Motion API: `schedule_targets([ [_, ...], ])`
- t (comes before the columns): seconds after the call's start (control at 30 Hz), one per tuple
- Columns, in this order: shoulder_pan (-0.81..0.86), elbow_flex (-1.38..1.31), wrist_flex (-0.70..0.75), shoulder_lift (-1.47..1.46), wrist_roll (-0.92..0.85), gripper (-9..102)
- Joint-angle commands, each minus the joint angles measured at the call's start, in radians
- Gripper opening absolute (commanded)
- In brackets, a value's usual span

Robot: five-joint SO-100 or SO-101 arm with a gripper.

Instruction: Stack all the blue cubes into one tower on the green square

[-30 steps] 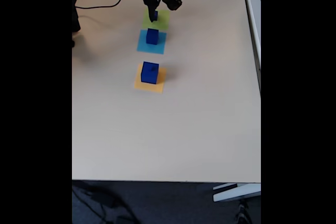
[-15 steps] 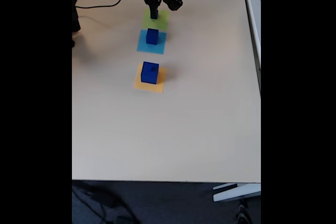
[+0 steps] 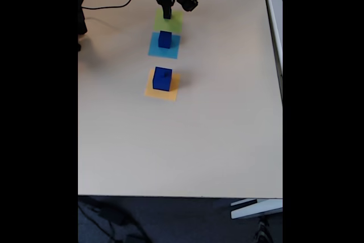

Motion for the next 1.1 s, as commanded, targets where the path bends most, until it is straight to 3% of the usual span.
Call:
schedule_targets([
  [0.0,0.015,-0.021,0.005,0.046,-0.021,6],
  [0.8,0.204,-0.031,0.173,0.285,-0.261,4],
  [1.07,0.288,0.035,0.169,0.354,-0.368,4],
])
